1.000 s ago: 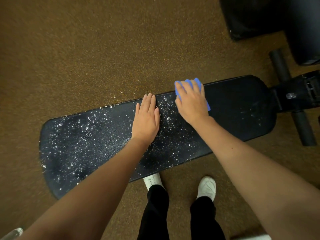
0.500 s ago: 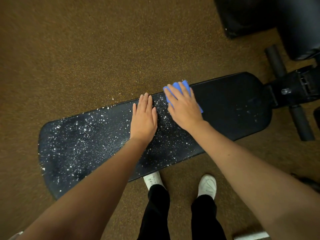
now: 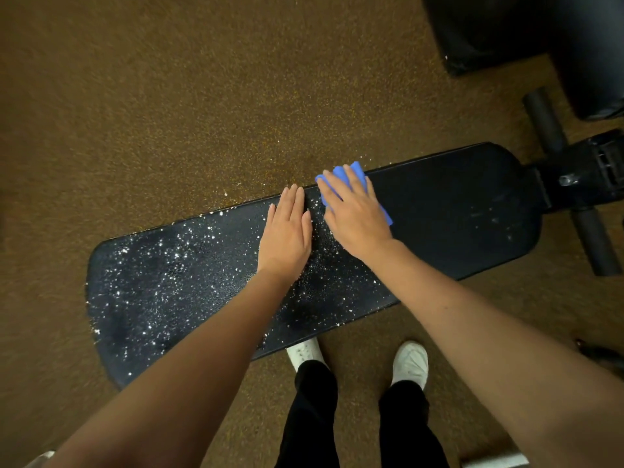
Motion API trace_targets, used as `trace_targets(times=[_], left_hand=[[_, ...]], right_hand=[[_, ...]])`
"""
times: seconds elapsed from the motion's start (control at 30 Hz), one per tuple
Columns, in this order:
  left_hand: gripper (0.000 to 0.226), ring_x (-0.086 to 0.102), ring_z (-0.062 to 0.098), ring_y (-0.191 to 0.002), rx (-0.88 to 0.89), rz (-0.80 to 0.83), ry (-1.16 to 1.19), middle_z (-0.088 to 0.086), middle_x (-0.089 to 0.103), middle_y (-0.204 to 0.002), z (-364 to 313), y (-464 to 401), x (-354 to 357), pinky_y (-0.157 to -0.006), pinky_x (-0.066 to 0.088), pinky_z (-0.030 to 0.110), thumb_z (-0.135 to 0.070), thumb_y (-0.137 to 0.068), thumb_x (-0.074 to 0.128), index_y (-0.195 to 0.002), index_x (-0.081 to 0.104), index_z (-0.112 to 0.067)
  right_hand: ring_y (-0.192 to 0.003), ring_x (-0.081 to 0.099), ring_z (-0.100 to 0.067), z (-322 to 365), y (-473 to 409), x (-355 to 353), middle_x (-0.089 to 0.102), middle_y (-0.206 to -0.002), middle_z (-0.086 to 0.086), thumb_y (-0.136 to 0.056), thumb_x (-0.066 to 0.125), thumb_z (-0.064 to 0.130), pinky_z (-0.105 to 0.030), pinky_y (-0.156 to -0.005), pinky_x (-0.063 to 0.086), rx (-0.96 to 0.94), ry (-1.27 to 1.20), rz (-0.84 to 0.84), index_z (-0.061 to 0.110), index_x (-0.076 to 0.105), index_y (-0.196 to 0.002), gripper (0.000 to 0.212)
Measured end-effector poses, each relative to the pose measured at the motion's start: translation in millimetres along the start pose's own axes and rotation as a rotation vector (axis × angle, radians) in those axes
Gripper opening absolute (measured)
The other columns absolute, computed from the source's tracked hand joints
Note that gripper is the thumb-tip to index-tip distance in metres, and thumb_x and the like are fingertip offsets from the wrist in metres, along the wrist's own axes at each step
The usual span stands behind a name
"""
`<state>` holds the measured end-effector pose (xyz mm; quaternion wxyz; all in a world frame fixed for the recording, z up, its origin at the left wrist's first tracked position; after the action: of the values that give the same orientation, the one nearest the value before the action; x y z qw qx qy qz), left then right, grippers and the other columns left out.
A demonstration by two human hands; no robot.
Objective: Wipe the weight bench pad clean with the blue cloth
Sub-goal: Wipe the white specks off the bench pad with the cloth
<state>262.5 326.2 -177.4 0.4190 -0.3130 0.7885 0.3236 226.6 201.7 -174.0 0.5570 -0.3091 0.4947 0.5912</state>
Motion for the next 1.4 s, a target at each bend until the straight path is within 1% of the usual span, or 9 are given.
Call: trace_targets(times=[0.13, 0.33, 0.63, 0.87, 0.93, 1.0, 1.17, 1.27, 1.4], left_hand=[[0.049, 0.009, 0.018, -0.143, 0.012, 0.006, -0.009, 0.008, 0.016, -0.154, 1.0, 0.3, -0.9, -0.115, 0.004, 0.032, -0.023, -0.100, 0.018, -0.145, 0.019, -0.004], [0.047, 0.006, 0.017, -0.143, -0.007, -0.004, -0.008, 0.007, 0.015, -0.155, -1.4, 0.7, 1.0, -0.116, 0.002, 0.032, -0.020, -0.101, 0.021, -0.145, 0.017, -0.005], [0.047, 0.006, 0.017, -0.143, -0.050, -0.028, 0.020, 0.008, 0.015, -0.155, -7.8, 1.8, 2.9, -0.116, 0.001, 0.034, -0.018, -0.101, 0.021, -0.145, 0.017, -0.004], [0.047, 0.003, 0.017, -0.143, -0.040, -0.011, 0.007, 0.006, 0.011, -0.156, -7.2, 2.2, 2.3, -0.116, -0.002, 0.032, -0.019, -0.101, 0.020, -0.146, 0.013, -0.006], [0.047, 0.003, 0.018, -0.144, -0.038, -0.017, 0.012, 0.008, 0.012, -0.155, -7.4, 2.4, 2.6, -0.116, -0.001, 0.033, -0.018, -0.101, 0.021, -0.146, 0.015, -0.005], [0.047, 0.005, 0.018, -0.143, -0.043, -0.022, 0.016, 0.009, 0.013, -0.155, -7.4, 2.2, 2.8, -0.116, 0.000, 0.034, -0.018, -0.101, 0.022, -0.145, 0.016, -0.004], [0.047, 0.006, 0.017, -0.143, -0.035, -0.001, 0.018, 0.007, 0.014, -0.155, -3.5, 0.4, 1.9, -0.116, 0.002, 0.033, -0.018, -0.101, 0.022, -0.145, 0.016, -0.005], [0.047, 0.005, 0.016, -0.143, -0.011, 0.001, 0.015, 0.006, 0.014, -0.155, -0.3, 1.4, 0.7, -0.116, 0.001, 0.031, -0.018, -0.101, 0.022, -0.146, 0.015, -0.005], [0.046, 0.006, 0.017, -0.143, -0.004, -0.024, 0.022, 0.007, 0.015, -0.155, -0.7, 1.8, 2.9, -0.116, 0.001, 0.032, -0.018, -0.101, 0.023, -0.145, 0.018, -0.004]], right_hand=[[-0.133, 0.038, -0.036, -31.7, 21.6, -8.1, 0.047, -0.141, -0.008, -0.084, 0.026, 0.027, -0.055, -0.103, 0.033, -0.095, 0.085, -0.026, 0.008, 0.048, -0.135, 0.058], [-0.136, 0.030, -0.039, -21.3, 20.9, -4.6, 0.045, -0.142, -0.011, -0.085, 0.027, 0.025, -0.059, -0.105, 0.027, 0.092, -0.039, -0.028, 0.001, 0.048, -0.132, 0.057], [-0.139, 0.025, -0.035, -24.4, 9.3, -9.4, 0.041, -0.144, -0.010, -0.091, 0.042, 0.017, -0.052, -0.111, 0.022, -0.137, 0.024, 0.047, 0.003, 0.042, -0.137, 0.048], [-0.137, 0.028, -0.037, -57.3, 21.3, -20.2, 0.043, -0.142, -0.012, -0.089, 0.029, 0.023, -0.053, -0.109, 0.023, 0.087, -0.022, -0.065, 0.004, 0.043, -0.137, 0.054], [-0.136, 0.029, -0.037, -37.6, 11.8, -16.5, 0.044, -0.142, -0.010, -0.085, 0.023, 0.029, -0.056, -0.107, 0.025, 0.062, -0.035, -0.030, 0.004, 0.044, -0.136, 0.060], [-0.140, 0.021, -0.032, -14.1, 1.4, -6.6, 0.036, -0.148, -0.006, -0.092, 0.032, 0.025, -0.053, -0.111, 0.019, -0.005, -0.002, 0.050, 0.007, 0.037, -0.141, 0.053], [-0.140, 0.022, -0.033, -21.5, 5.1, -7.1, 0.038, -0.147, -0.008, -0.093, 0.037, 0.019, -0.048, -0.113, 0.018, -0.095, 0.026, 0.008, 0.006, 0.037, -0.141, 0.050], [-0.137, 0.028, -0.037, -59.0, 16.0, -12.4, 0.043, -0.142, -0.011, -0.087, 0.021, 0.029, -0.051, -0.111, 0.021, 0.089, 0.008, -0.087, 0.005, 0.042, -0.138, 0.059], [-0.138, 0.024, -0.040, -46.1, 15.9, -7.8, 0.041, -0.145, -0.009, -0.085, 0.018, 0.032, -0.058, -0.109, 0.018, 0.217, 0.019, -0.098, 0.007, 0.041, -0.139, 0.064]])
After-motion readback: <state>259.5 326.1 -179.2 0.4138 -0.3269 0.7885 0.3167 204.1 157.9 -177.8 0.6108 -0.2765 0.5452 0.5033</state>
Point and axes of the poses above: each hand's wrist, its own y-axis away from the middle knuckle, its own x-axis out of the palm, z = x × y, the point moved 3 cm from there along -y, towards the middle knuckle
